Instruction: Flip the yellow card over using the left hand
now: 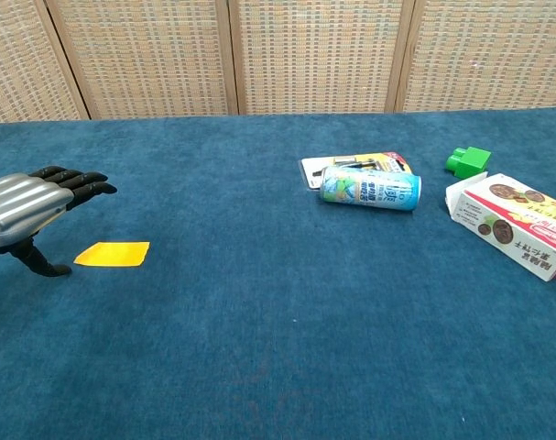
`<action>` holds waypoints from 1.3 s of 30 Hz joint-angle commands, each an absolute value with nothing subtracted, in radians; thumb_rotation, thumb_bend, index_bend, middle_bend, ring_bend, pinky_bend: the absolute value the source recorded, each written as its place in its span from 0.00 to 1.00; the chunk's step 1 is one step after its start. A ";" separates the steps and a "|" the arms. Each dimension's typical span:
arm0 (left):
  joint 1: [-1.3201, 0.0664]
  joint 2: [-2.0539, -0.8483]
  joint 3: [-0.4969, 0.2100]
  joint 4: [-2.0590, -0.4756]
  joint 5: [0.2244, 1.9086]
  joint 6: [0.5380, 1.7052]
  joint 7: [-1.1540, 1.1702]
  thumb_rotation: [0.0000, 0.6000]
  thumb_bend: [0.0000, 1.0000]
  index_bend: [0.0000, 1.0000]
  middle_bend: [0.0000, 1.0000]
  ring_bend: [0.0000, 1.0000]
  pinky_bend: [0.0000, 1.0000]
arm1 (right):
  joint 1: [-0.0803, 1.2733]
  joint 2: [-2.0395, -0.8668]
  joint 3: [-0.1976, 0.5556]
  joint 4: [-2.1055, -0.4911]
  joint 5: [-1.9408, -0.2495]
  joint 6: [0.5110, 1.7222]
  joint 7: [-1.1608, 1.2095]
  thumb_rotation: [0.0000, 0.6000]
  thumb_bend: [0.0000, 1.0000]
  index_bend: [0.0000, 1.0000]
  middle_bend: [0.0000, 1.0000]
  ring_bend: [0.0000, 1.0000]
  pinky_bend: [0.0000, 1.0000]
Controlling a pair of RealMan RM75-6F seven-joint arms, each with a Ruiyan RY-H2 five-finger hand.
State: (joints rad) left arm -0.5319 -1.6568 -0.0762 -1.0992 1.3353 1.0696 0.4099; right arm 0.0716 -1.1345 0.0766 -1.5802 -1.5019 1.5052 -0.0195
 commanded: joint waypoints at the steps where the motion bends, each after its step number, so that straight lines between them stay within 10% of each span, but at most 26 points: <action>1: -0.537 -1.669 -0.083 -1.090 1.334 1.075 0.413 1.00 0.21 0.05 0.00 0.00 0.00 | 0.072 -1.134 0.076 -1.580 -1.501 1.503 -0.018 1.00 0.05 0.08 0.00 0.00 0.00; 24: -0.567 -1.714 -0.099 -1.031 1.308 1.040 0.440 1.00 0.22 0.05 0.00 0.00 0.00 | 0.074 -1.137 0.077 -1.578 -1.501 1.500 -0.017 1.00 0.05 0.08 0.00 0.00 0.00; 39: -0.570 -1.757 -0.115 -1.008 1.338 1.112 0.418 1.00 0.43 0.05 0.00 0.00 0.00 | 0.073 -1.135 0.077 -1.576 -1.500 1.499 -0.009 1.00 0.05 0.08 0.00 0.00 0.00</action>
